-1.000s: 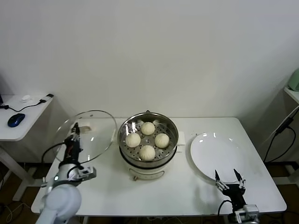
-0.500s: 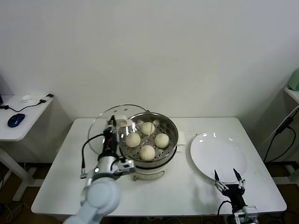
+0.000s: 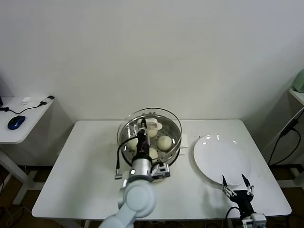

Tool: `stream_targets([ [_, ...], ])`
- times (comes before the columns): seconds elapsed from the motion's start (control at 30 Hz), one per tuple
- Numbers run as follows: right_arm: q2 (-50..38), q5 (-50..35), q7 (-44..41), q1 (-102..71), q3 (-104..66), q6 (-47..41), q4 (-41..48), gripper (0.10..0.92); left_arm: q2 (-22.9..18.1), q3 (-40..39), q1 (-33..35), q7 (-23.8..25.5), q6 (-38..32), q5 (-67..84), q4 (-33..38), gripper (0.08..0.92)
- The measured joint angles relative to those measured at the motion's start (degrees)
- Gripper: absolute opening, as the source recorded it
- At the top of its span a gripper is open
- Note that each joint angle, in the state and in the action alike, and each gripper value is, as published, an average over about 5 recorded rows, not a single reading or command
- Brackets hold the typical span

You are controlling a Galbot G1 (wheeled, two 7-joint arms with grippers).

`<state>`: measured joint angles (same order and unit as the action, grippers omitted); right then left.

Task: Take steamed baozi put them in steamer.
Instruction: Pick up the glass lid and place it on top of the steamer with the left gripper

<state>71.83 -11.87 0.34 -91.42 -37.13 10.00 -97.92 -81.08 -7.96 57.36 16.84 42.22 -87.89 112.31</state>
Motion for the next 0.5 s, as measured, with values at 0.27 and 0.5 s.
stream_targets([
  [0.27,-0.5,-0.6,0.3,-0.4,-0.1,1.6,1.1,0.823,-4.1,-0.9,-0.4,-0.4,0.0,-2.9,-5.5,0.132],
  [0.5,-0.6,-1.0,1.0,-0.4,-0.4,2.9,1.8,0.823,-5.6,-0.5,-0.5,-1.3,0.0,-4.2,-8.9,0.132],
])
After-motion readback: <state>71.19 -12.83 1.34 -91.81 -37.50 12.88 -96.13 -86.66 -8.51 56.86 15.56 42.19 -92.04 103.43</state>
